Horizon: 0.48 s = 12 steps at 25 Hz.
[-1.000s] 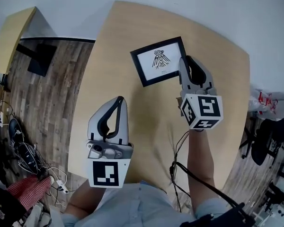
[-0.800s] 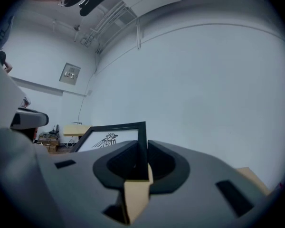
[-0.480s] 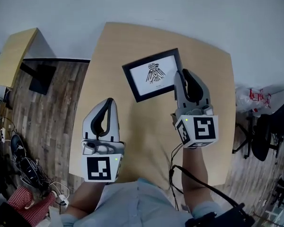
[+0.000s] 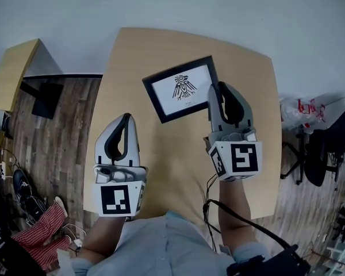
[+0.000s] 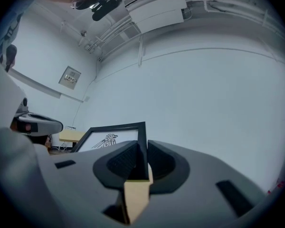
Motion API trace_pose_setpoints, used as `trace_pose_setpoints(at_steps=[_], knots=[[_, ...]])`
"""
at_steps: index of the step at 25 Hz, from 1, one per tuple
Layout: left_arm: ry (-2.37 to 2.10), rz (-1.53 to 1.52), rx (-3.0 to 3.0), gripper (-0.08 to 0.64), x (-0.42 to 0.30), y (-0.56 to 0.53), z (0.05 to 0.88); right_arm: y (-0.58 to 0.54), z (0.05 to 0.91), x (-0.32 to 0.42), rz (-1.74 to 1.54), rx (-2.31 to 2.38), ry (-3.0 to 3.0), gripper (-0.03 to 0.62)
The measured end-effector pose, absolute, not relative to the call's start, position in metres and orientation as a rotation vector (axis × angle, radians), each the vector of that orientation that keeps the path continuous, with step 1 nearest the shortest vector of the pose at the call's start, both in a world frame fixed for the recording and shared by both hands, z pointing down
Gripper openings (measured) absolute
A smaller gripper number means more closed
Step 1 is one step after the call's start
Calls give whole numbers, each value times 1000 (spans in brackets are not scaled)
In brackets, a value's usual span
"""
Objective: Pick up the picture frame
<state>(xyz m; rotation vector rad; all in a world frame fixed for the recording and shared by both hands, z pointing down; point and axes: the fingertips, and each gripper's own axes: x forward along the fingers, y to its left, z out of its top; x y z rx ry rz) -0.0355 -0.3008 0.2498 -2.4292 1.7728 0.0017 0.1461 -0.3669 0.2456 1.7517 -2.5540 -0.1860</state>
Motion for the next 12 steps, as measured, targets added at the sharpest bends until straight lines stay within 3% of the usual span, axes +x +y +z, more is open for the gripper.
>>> trace_pose_setpoints(at_steps=[12], knots=[[1760, 5, -2438, 0, -33, -300, 249, -361, 240, 152, -195, 1785, -2547, 64]])
